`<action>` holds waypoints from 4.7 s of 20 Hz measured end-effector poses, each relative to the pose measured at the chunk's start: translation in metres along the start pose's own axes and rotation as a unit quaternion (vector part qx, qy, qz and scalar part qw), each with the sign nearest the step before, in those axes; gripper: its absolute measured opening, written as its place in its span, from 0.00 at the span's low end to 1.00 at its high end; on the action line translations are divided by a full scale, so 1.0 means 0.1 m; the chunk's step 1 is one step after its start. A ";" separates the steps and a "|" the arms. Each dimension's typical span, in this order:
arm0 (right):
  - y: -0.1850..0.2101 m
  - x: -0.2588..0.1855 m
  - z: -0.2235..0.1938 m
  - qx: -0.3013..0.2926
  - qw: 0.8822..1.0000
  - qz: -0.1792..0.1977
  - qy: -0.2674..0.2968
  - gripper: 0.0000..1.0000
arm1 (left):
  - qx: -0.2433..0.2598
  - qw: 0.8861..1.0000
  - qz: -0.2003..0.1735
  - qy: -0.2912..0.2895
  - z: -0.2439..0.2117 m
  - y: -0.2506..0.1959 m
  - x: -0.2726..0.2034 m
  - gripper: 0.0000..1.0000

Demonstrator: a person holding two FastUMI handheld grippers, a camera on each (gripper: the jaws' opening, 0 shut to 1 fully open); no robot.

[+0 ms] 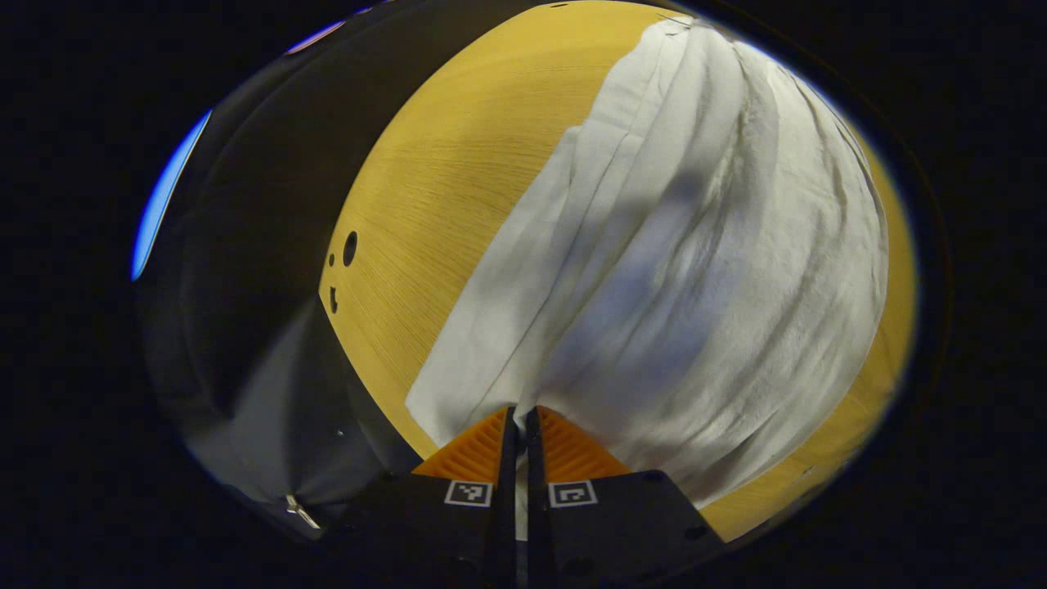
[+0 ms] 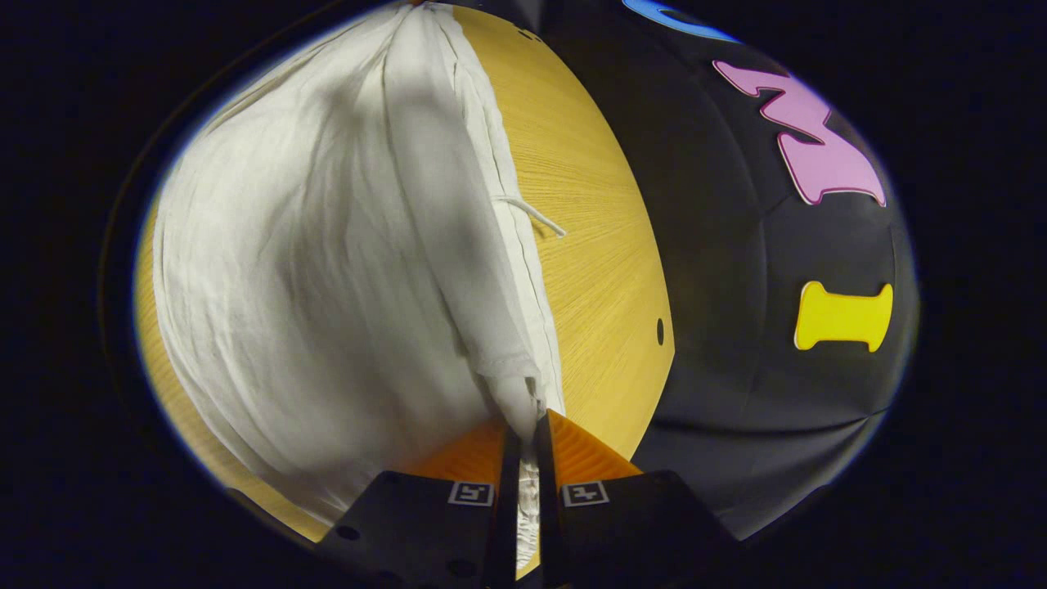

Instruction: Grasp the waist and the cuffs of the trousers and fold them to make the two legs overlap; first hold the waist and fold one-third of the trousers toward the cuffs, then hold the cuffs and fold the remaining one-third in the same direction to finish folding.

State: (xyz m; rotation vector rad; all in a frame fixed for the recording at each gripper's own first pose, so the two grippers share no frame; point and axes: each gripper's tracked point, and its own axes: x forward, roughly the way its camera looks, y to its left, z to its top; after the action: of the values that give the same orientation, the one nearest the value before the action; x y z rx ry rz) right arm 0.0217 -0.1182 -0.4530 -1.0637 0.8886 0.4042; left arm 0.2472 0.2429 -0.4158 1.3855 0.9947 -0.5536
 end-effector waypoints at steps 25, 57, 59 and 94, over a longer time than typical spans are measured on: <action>-0.47 -1.25 -0.79 0.175 0.978 -0.095 0.054 0.63 | -0.190 0.969 0.156 0.035 -1.50 0.10 -0.91 0.97; 0.43 -0.79 -0.59 0.897 0.436 -0.019 0.077 0.66 | -0.778 0.588 -0.002 -0.223 -0.08 -0.56 -1.75 0.95; 0.44 -0.69 -0.65 0.897 0.432 -0.021 0.091 0.65 | -0.777 0.590 0.000 -0.219 -0.11 -0.57 -1.73 0.96; 0.26 -0.81 -0.73 0.909 0.409 -0.057 0.054 0.09 | -0.907 0.393 -0.093 -0.116 -0.33 -0.54 -0.44 0.07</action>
State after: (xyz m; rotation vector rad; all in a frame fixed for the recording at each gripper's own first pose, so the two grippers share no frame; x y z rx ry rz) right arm -0.0759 -0.1611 -0.4182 0.9874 0.7624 -0.7979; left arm 0.1720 0.2567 -0.4049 -0.8458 0.7930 0.3629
